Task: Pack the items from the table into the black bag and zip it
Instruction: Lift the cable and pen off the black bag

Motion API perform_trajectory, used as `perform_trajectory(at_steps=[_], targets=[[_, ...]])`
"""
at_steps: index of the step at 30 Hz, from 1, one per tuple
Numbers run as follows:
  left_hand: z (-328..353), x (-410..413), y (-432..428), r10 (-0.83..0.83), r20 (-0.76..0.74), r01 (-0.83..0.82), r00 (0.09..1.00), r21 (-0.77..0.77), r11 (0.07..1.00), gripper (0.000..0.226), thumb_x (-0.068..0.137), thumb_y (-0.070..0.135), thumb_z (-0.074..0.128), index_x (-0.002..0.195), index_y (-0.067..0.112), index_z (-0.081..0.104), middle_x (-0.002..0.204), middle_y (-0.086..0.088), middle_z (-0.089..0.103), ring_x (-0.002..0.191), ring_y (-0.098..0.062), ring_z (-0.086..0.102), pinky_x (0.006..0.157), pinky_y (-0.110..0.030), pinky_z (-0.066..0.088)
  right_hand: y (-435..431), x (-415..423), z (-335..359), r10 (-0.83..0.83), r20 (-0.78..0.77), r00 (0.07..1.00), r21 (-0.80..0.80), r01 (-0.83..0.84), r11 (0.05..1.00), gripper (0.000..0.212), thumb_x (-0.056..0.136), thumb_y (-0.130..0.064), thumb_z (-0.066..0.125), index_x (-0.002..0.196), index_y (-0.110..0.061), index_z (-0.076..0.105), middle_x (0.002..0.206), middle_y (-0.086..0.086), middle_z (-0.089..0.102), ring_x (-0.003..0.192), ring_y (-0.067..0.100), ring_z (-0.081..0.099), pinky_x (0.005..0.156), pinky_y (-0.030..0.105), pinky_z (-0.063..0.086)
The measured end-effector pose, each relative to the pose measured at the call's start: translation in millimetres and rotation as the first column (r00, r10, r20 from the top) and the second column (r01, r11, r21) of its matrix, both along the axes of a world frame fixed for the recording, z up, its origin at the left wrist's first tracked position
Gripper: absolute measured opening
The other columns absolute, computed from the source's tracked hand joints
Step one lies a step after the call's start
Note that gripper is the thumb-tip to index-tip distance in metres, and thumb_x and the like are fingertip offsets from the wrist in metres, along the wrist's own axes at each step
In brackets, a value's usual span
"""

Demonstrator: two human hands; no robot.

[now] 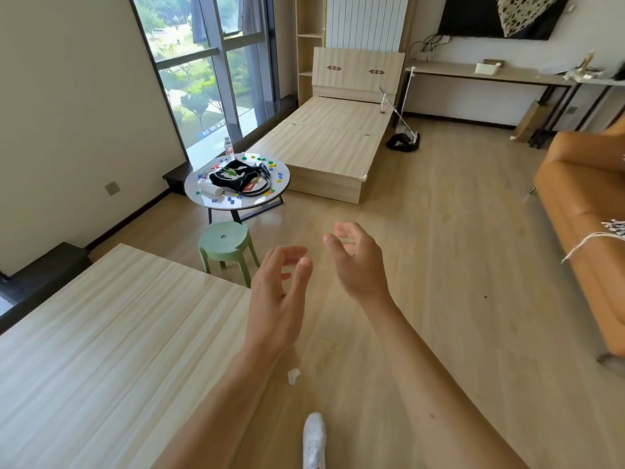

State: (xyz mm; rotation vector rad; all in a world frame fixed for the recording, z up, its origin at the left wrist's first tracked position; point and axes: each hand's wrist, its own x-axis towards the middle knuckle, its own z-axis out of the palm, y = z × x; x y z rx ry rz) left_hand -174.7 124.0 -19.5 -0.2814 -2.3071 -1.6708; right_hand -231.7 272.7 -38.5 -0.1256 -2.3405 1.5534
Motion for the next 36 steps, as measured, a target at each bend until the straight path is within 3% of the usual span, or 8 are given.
perform_trajectory(at_steps=[8, 13, 22, 26, 32, 36], targets=[[-16.1, -170.6, 43.8, 0.001, 0.034, -0.003, 0.999, 0.06, 0.998, 0.027, 0.097, 0.042, 0.048, 0.109, 0.026, 0.066, 0.111, 0.014, 0.067, 0.107, -0.001, 0.062, 0.084, -0.012, 0.045, 49.8, -166.4, -3.8, 0.027, 0.062, 0.998, 0.009, -0.028, 1.0, 0.04, 0.096, -0.037, 0.06, 0.13, -0.018, 0.06, 0.127, -0.005, 0.064, 0.105, 0.003, 0.061, 0.075, 0.002, 0.039], [-15.3, -268.6, 72.7, 0.012, 0.053, -0.014, 0.999, 0.048, 0.999, 0.026, 0.097, 0.038, 0.049, 0.108, 0.023, 0.067, 0.108, 0.01, 0.068, 0.103, 0.001, 0.061, 0.079, -0.003, 0.041, 75.9, -259.3, 1.5, 0.07, 0.084, 0.994, 0.015, -0.071, 0.997, 0.039, 0.095, -0.035, 0.062, 0.13, -0.018, 0.061, 0.128, -0.005, 0.064, 0.102, 0.0, 0.059, 0.075, 0.001, 0.039], [-30.6, -426.3, 130.4, 0.068, 0.072, -0.071, 0.995, 0.027, 0.997, 0.02, 0.098, 0.036, 0.05, 0.107, 0.027, 0.066, 0.109, 0.012, 0.068, 0.104, 0.001, 0.062, 0.08, -0.004, 0.042, 124.7, -424.8, -23.6, 0.142, 0.134, 0.981, -0.013, -0.142, 0.99, 0.037, 0.094, -0.035, 0.063, 0.127, -0.019, 0.062, 0.127, -0.007, 0.065, 0.101, -0.001, 0.058, 0.07, -0.004, 0.038], [-37.2, -505.3, 159.7, 0.125, 0.063, -0.126, 0.99, 0.024, 0.992, 0.024, 0.097, 0.038, 0.05, 0.108, 0.025, 0.067, 0.108, 0.009, 0.068, 0.102, -0.001, 0.062, 0.079, -0.003, 0.04, 147.4, -512.7, -31.9, 0.204, 0.135, 0.97, -0.02, -0.203, 0.979, 0.035, 0.093, -0.035, 0.064, 0.124, -0.02, 0.064, 0.124, -0.007, 0.066, 0.098, 0.001, 0.059, 0.073, 0.002, 0.037], [-29.7, -619.2, 197.5, 0.24, 0.092, -0.244, 0.966, 0.042, 0.969, 0.017, 0.1, 0.036, 0.052, 0.108, 0.03, 0.066, 0.107, 0.012, 0.069, 0.102, 0.0, 0.062, 0.078, -0.004, 0.042, 179.8, -642.8, -26.3, 0.324, 0.162, 0.932, -0.02, -0.325, 0.945, 0.038, 0.092, -0.035, 0.064, 0.128, -0.021, 0.063, 0.126, -0.01, 0.066, 0.094, -0.005, 0.058, 0.07, 0.0, 0.036], [-25.0, -685.3, 212.5, 0.296, 0.097, -0.302, 0.95, 0.056, 0.952, 0.018, 0.095, 0.037, 0.051, 0.104, 0.03, 0.065, 0.105, 0.012, 0.069, 0.101, 0.004, 0.062, 0.077, -0.004, 0.042, 187.2, -718.0, -22.8, 0.375, 0.172, 0.911, -0.028, -0.376, 0.926, 0.036, 0.092, -0.033, 0.064, 0.125, -0.02, 0.065, 0.123, -0.007, 0.068, 0.103, 0.006, 0.065, 0.079, 0.01, 0.043]])
